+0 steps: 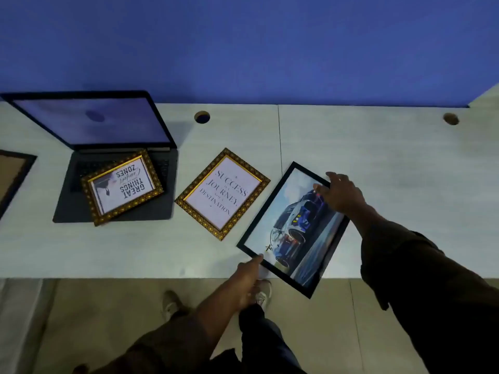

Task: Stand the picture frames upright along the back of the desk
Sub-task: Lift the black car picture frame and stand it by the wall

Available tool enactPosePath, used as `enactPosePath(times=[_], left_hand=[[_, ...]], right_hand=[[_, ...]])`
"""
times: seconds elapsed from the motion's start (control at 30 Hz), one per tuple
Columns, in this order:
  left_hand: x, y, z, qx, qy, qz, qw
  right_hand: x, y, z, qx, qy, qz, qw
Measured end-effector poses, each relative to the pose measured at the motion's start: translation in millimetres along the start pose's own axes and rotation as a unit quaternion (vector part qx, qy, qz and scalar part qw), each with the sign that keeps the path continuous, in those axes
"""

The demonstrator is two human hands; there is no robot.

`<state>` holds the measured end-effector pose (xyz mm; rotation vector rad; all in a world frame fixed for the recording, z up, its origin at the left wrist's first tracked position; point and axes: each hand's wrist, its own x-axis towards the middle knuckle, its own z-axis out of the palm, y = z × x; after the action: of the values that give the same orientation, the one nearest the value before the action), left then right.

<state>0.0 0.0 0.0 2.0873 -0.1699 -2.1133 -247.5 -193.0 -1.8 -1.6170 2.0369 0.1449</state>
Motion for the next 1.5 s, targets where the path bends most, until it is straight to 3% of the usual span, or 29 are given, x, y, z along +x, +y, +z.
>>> enactPosePath(times=[0.13, 0.37, 0.57, 0.73, 1.03, 1.13, 1.23, 1.37, 1.5], left_hand=[[12, 0, 15, -0.074, -0.015, -0.036, 0.996], [28, -12, 24, -0.169, -0.025, -0.042, 0.984], [-2, -17, 10, -0.176, -0.053, -0.032, 0.982], [-30, -8, -28, -0.179, -0.072, -0.007, 0.981], [-82, 13, -192, -0.254, -0.051, 0.093, 0.961], [-73, 11, -265, -0.308, 0.002, 0.127, 0.943], [-56, 4, -339, -0.367, 0.057, 0.156, 0.915], [-109, 3, -411, -0.417, 0.183, 0.229, 0.861], [-129, 4, -471, -0.437, 0.239, 0.289, 0.817]], right_hand=[[8, 4, 9, -0.01, -0.054, 0.036, 0.998], [-10, -10, 24, -0.049, -0.025, 0.026, 0.998], [-30, -16, 15, -0.014, 0.026, 0.063, 0.998], [-66, -62, -8, 0.01, 0.108, 0.071, 0.992], [-127, -218, 1, 0.063, 0.168, -0.005, 0.984], [-144, -278, 20, 0.047, 0.151, -0.063, 0.985], [-158, -338, 42, 0.057, 0.125, -0.129, 0.982], [-178, -414, 66, 0.086, 0.087, -0.197, 0.973], [-192, -481, 73, 0.104, 0.051, -0.265, 0.957]])
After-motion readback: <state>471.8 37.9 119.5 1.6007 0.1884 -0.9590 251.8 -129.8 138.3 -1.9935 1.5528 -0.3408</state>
